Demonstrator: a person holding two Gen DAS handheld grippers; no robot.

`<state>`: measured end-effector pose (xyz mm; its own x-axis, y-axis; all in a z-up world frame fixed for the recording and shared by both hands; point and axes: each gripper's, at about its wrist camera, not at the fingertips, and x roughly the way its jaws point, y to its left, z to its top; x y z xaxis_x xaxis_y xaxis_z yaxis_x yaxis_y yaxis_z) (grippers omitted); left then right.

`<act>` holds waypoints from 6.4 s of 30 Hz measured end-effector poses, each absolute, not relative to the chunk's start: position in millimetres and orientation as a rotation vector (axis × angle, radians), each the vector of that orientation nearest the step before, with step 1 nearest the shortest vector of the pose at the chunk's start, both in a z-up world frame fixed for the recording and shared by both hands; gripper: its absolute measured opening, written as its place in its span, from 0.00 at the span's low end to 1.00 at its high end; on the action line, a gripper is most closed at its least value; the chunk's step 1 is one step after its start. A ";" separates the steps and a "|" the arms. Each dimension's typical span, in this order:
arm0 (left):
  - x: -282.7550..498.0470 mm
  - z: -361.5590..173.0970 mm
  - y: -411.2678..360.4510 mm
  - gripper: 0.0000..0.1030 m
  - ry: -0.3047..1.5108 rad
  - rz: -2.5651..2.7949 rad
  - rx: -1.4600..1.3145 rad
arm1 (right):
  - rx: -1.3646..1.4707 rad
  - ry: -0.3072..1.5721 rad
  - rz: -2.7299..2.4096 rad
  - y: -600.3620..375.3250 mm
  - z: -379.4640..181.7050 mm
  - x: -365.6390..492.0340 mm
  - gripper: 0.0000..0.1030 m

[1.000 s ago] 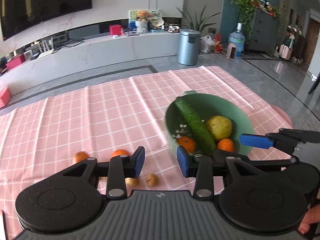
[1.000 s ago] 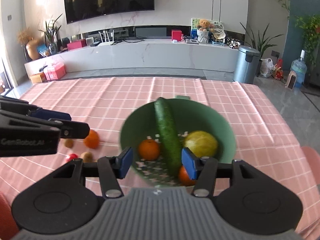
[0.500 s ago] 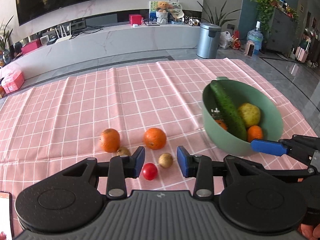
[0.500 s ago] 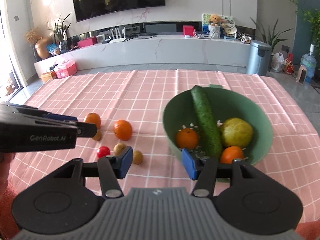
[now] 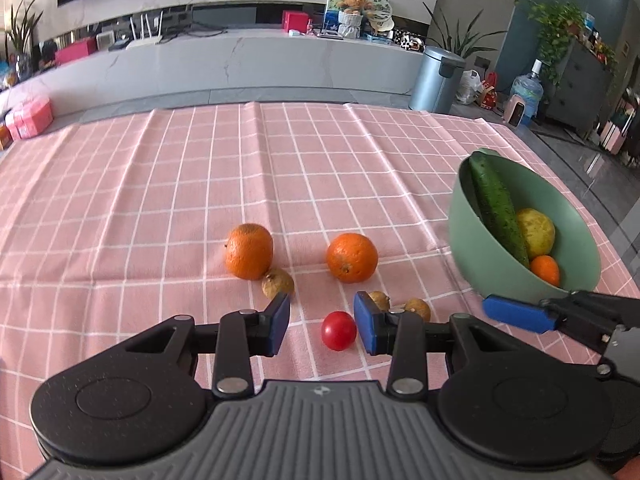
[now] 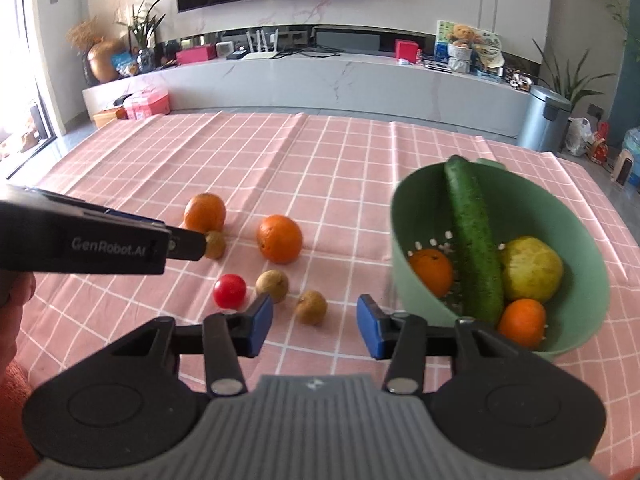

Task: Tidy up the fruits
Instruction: 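Grasp the red cherry tomato with the left gripper while the right gripper grasps a brown kiwi, then carry the tomato and kiwi into the colander and open both grippers, then withdraw both grippers from the colander toward the remaining orange and kiwi, then grasp the orange on the cloth with the left gripper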

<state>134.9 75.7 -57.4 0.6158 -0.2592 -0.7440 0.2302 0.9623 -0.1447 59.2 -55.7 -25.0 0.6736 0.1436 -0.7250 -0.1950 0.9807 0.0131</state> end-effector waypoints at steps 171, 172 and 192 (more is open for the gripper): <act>208.5 -102.2 115.2 0.53 0.918 -0.150 -0.246 | -0.066 0.858 0.281 -13.6 -60.9 159.7 0.44; 208.3 -102.1 115.2 0.49 0.913 -0.154 -0.251 | -0.067 0.857 0.278 -13.3 -61.7 160.4 0.44; 199.0 -82.3 116.0 0.44 0.851 -0.163 -0.282 | -0.079 0.826 0.271 -19.4 -43.4 154.7 0.35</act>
<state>199.0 116.0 -82.3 0.6501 -0.2530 -0.7165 0.0293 0.9506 -0.3091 154.7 -19.4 -43.4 0.6454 0.2073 -0.7351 -0.2685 0.9626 0.0358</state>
